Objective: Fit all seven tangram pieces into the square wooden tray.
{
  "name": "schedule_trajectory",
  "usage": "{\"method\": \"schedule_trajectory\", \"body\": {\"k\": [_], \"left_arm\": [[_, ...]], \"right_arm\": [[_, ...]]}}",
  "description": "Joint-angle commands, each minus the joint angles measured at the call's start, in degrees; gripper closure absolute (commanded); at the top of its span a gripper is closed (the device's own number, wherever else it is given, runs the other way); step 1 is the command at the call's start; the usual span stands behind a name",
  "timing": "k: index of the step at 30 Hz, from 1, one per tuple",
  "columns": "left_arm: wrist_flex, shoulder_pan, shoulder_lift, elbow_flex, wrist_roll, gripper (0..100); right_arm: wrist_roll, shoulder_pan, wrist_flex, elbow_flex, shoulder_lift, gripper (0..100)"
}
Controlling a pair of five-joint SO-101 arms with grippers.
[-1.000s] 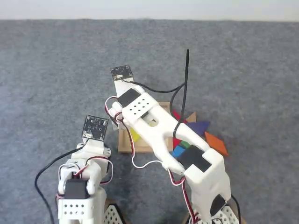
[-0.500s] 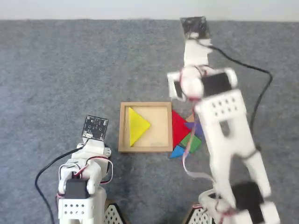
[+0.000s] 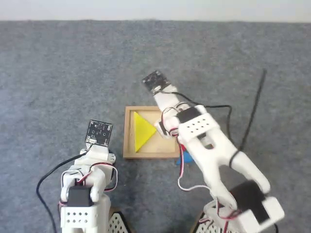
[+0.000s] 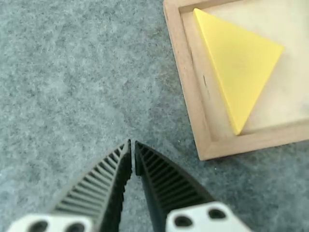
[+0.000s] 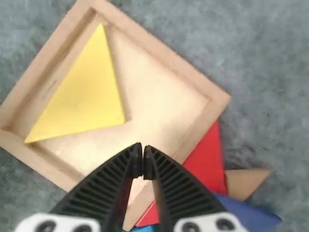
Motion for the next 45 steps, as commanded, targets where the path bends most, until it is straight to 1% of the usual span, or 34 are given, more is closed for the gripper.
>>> {"method": "schedule_trajectory", "body": {"k": [1,9,19,23,25,30,32,34,40,45], "left_arm": [[0.26,-0.18,-1.05,-0.66,0.44,99],[0.26,-0.18,-1.05,-0.66,0.44,99],[0.26,-0.18,-1.05,-0.66,0.44,99],[0.26,-0.18,-1.05,-0.66,0.44,99],[0.26,-0.18,-1.05,-0.66,0.44,99],[0.26,-0.18,-1.05,-0.66,0.44,99],[0.26,-0.18,-1.05,-0.66,0.44,99],[0.26,-0.18,-1.05,-0.66,0.44,99],[0.26,-0.18,-1.05,-0.66,0.44,99],[0.26,-0.18,-1.05,-0.66,0.44,99]], "right_arm": [[0.62,-1.19,-2.68,-1.85,2.24,99.1],[0.53,-4.97,-5.14,-2.2,6.99,99.1],[0.53,-7.96,-4.53,-12.48,17.54,99.1],[0.53,-8.13,-4.53,-14.68,18.95,99.1],[0.44,-9.36,-4.18,-14.86,18.95,99.1],[0.79,-15.43,-2.95,-14.95,18.95,99.1],[0.79,-16.48,-2.86,-14.86,18.95,99.1],[0.79,-15.6,-2.77,-14.68,18.95,99.1],[0.53,-9.54,1.63,-14.68,18.86,99.1],[0.35,-8.04,6.29,-12.57,14.46,99.1]]}}
